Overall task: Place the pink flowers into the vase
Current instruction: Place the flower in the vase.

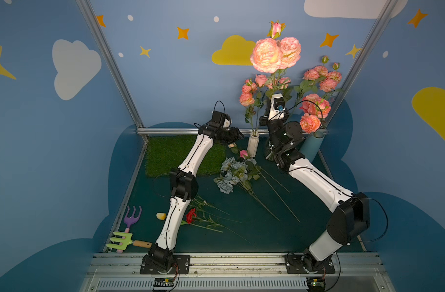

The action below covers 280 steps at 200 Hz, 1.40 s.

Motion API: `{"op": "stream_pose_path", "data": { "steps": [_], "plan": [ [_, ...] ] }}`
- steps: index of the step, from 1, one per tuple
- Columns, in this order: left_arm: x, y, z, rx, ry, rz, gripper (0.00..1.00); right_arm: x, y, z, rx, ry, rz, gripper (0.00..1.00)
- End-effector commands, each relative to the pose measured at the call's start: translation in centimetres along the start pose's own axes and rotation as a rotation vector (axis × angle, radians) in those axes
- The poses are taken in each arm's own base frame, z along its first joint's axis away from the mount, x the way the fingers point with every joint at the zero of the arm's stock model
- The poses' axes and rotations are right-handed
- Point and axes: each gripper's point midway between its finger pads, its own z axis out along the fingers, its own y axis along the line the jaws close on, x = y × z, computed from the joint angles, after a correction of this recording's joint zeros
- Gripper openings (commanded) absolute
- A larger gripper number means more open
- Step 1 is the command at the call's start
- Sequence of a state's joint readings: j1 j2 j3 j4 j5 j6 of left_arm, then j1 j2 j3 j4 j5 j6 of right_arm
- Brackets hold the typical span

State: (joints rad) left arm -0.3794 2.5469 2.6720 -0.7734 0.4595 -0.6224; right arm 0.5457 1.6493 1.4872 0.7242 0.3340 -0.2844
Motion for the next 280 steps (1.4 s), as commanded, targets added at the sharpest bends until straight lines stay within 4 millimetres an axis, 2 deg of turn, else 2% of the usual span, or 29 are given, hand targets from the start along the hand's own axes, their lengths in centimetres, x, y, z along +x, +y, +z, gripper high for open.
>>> {"op": "stream_pose_path", "data": {
  "steps": [1, 16, 49, 78, 109, 143, 178, 222, 280],
  "plan": [
    [-1.0, -3.1, -0.4, 0.155, -0.016, 0.041, 0.67, -2.1, -0.9, 0.6, 0.023, -0.072, 0.003, 0.0],
    [-1.2, -4.0, 0.0, 0.224, -0.013, 0.051, 0.67, -1.7, -0.9, 0.9, 0.02, -0.073, -0.002, 0.0],
    [-1.6, -4.4, 1.0, 0.293, -0.021, 0.053, 0.68, -0.6, -1.1, 1.6, 0.019, -0.065, 0.002, 0.0],
    [-1.5, -3.8, 2.2, 0.306, -0.016, 0.046, 0.71, 0.6, -1.3, 2.2, 0.018, -0.05, 0.015, 0.0],
    [-1.5, -3.0, 3.3, 0.325, -0.017, 0.044, 0.8, 1.7, -1.6, 2.7, 0.014, -0.038, 0.037, 0.0],
    [-1.6, -2.4, 4.1, 0.317, -0.03, 0.057, 0.86, 3.1, -2.0, 3.0, 0.018, -0.017, 0.053, 0.0],
    [-2.3, -1.3, 4.6, 0.285, -0.065, 0.057, 0.88, 4.2, -2.2, 3.1, 0.01, 0.001, 0.08, 0.0],
    [-2.8, -1.1, 4.8, 0.277, -0.091, 0.062, 0.93, 5.4, -1.6, 3.4, -0.01, 0.022, 0.081, 0.0],
    [-3.1, -0.7, 4.6, 0.258, -0.104, 0.064, 0.95, 8.4, -0.9, 3.6, -0.015, 0.06, 0.078, 0.0]
  ]
}}
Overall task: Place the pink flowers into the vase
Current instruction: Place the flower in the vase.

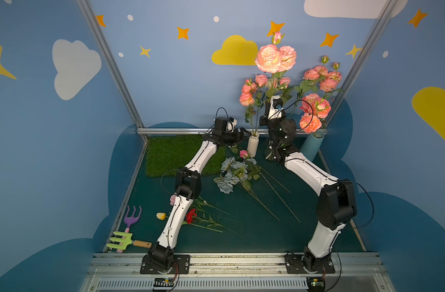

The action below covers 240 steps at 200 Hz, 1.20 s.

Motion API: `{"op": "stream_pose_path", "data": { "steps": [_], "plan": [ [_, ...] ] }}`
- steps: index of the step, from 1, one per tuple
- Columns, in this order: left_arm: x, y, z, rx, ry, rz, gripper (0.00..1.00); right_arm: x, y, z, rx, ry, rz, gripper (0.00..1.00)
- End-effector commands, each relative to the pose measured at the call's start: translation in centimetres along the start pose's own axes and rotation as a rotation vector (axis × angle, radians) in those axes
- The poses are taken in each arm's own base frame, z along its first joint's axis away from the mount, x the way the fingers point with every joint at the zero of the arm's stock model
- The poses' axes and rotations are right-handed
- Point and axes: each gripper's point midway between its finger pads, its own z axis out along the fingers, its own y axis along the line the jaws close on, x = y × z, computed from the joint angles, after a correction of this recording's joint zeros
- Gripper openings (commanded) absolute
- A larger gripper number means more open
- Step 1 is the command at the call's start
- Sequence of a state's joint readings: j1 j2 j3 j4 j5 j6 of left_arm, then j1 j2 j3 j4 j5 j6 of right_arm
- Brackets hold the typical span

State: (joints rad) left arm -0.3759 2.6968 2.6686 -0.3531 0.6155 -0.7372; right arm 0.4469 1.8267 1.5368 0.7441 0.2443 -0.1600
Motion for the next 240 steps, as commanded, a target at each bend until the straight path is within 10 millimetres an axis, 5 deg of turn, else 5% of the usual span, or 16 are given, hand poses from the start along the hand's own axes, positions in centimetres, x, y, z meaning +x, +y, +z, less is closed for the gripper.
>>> {"op": "stream_pose_path", "data": {
  "steps": [1, 122, 240],
  "plan": [
    [-0.9, -0.1, -0.4, 0.001, -0.025, 0.03, 0.95, -0.2, 0.0, 0.5, 0.003, -0.031, 0.02, 0.0],
    [0.0, -0.7, -1.3, -0.015, -0.006, 0.038, 0.97, 6.6, 0.4, -0.1, 0.028, 0.031, 0.049, 0.0],
    [0.0, -2.4, -4.7, -0.054, -0.1, 0.089, 0.97, 11.5, 1.5, 0.8, 0.076, 0.058, 0.003, 0.0]
  ]
}}
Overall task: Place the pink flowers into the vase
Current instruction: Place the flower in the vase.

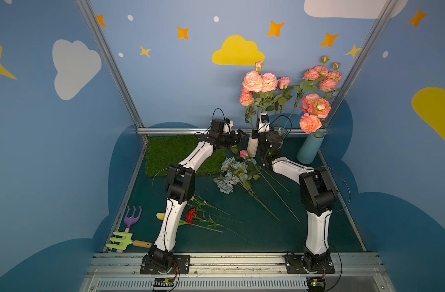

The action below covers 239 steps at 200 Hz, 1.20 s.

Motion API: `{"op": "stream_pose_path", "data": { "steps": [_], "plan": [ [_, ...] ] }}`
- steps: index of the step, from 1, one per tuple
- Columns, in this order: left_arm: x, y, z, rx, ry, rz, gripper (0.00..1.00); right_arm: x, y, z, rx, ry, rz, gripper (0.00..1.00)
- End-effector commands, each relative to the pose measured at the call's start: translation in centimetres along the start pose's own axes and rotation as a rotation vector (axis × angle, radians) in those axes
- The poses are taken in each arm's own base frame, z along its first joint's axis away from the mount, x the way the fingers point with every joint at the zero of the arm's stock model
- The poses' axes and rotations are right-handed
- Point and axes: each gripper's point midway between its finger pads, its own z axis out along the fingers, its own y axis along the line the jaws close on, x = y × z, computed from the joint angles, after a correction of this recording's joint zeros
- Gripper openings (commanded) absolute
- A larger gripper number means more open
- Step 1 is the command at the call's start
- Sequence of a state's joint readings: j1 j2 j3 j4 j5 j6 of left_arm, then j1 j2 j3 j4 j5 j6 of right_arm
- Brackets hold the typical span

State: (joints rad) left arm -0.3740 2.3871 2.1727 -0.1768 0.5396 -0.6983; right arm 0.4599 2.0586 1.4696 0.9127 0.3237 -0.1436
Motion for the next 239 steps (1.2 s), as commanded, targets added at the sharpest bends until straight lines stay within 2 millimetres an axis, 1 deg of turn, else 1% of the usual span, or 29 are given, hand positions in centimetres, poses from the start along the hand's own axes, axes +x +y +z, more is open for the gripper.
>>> {"op": "stream_pose_path", "data": {
  "steps": [1, 15, 47, 110, 138, 177, 239],
  "plan": [
    [-1.3, -1.4, -1.1, 0.009, -0.057, 0.054, 0.97, -2.1, -0.2, 0.5, 0.028, -0.078, 0.02, 0.0],
    [-1.3, -1.5, -1.5, -0.002, -0.069, 0.062, 0.97, -1.6, -0.1, 0.7, 0.028, -0.066, 0.023, 0.0],
    [-1.7, -0.5, -2.7, -0.065, -0.132, 0.058, 0.97, -0.6, -0.1, 0.8, 0.032, -0.05, 0.026, 0.0],
    [-2.7, 0.3, -5.6, -0.123, -0.246, 0.055, 0.97, 1.4, 0.3, 1.0, 0.03, -0.014, 0.022, 0.0],
    [-3.0, 1.0, -6.4, -0.127, -0.271, 0.031, 0.97, 2.2, 0.4, 0.9, 0.023, 0.002, 0.024, 0.0],
    [-3.1, 1.2, -6.8, -0.135, -0.286, 0.025, 0.97, 2.6, 0.4, 0.6, 0.024, 0.01, 0.027, 0.16],
    [-3.1, 1.1, -7.1, -0.134, -0.289, 0.018, 0.97, 2.2, 0.2, -0.5, 0.024, 0.01, 0.028, 0.23]
  ]
}}
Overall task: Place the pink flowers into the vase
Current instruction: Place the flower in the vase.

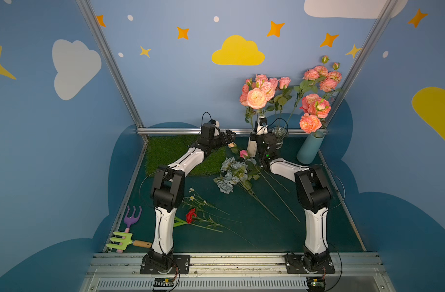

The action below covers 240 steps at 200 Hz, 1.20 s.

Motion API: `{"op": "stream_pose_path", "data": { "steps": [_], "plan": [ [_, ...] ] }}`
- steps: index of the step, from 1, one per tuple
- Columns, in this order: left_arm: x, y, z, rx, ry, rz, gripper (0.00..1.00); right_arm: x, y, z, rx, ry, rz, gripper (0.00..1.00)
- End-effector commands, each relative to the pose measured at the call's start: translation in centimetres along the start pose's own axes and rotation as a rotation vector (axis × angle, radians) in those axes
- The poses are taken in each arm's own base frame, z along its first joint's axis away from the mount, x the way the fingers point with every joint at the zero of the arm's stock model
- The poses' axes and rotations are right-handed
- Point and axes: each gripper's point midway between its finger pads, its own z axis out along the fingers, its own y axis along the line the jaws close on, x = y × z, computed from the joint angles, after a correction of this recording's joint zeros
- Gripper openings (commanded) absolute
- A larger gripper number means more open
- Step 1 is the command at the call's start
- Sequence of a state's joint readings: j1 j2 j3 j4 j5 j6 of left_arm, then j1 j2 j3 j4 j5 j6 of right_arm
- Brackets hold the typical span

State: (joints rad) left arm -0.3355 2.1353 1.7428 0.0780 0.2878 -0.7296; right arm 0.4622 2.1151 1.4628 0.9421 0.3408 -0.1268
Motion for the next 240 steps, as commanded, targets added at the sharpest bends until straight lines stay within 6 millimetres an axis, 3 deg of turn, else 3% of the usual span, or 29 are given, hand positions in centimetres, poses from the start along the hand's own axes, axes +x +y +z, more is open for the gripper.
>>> {"op": "stream_pose_path", "data": {
  "steps": [1, 75, 167, 194, 240],
  "plan": [
    [-1.7, -1.9, -1.4, 0.035, -0.046, 0.02, 0.97, -0.9, -0.1, -0.6, 0.012, -0.024, 0.021, 0.23],
    [-1.9, -2.1, -2.0, 0.031, -0.053, 0.017, 0.97, -1.4, 0.4, -2.1, 0.011, -0.021, -0.011, 0.3],
    [-1.9, -2.5, -3.0, 0.029, -0.068, 0.022, 0.98, -1.3, 0.3, -2.9, 0.033, 0.005, -0.02, 0.32],
    [-2.3, -2.6, -3.9, 0.009, -0.08, 0.024, 0.98, -1.3, -0.5, -3.3, 0.094, 0.06, -0.04, 0.32],
    [-3.4, -1.5, -7.1, -0.101, -0.137, -0.007, 0.98, -1.0, -1.6, -6.2, 0.153, 0.185, -0.043, 0.34]
  ]
}}
